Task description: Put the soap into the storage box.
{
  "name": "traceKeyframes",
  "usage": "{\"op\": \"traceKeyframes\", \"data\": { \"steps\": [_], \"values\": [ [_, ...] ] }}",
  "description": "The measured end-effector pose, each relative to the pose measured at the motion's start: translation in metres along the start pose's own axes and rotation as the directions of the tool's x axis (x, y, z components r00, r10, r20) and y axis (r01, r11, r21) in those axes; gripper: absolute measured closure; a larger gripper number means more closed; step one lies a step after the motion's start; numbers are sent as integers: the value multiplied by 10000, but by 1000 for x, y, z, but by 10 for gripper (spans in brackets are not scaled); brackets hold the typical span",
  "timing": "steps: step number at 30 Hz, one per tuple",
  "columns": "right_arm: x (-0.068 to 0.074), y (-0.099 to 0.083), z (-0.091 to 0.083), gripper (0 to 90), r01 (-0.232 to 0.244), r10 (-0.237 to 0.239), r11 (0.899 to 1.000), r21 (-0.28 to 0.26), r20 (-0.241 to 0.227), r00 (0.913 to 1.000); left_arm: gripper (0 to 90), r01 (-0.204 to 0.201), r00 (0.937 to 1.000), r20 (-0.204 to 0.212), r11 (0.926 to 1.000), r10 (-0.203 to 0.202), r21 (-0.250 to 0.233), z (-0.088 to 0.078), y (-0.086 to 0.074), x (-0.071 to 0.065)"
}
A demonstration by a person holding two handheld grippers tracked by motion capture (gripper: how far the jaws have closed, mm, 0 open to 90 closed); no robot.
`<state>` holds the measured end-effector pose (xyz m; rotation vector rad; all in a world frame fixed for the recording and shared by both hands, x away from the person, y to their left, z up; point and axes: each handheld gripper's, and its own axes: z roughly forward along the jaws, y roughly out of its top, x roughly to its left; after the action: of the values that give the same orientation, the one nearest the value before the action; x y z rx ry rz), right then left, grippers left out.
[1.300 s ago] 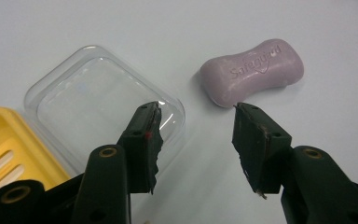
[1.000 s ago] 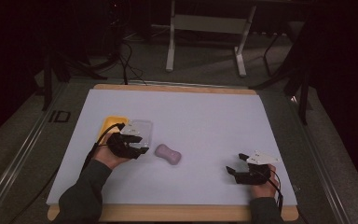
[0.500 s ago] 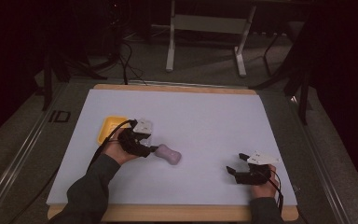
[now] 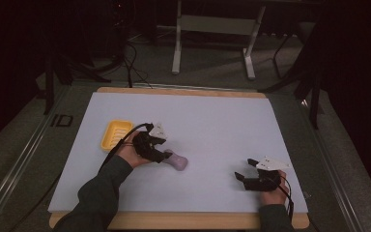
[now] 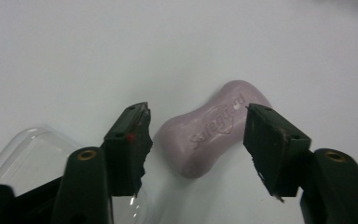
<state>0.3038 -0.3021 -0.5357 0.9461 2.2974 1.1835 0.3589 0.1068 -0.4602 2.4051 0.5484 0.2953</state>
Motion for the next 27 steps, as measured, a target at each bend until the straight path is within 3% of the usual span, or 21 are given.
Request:
{"op": "traceKeyframes", "data": {
  "steps": [6, 13, 21, 27],
  "values": [
    [0, 0, 0, 217, -6, 6, 10000, 24, 8, 10000, 567, -285, 9982, 535, 9996, 282, 50, 5, 4, -5],
    [0, 0, 0, 218, -42, 42, 10000, 46, 23, 10000, 726, -678, 9915, 1130, 9972, 638, 316, 14, 8, -13],
    [0, 0, 0, 218, -62, 62, 10000, 50, 26, 10000, 899, -1090, 9791, 1797, 9918, 954, 671, 26, 11, -21],
    [0, 0, 0, 218, -64, 64, 10000, 47, 23, 10000, 900, -1444, 9662, 2272, 9857, 1215, 867, 33, 12, -28]
  ]
}}
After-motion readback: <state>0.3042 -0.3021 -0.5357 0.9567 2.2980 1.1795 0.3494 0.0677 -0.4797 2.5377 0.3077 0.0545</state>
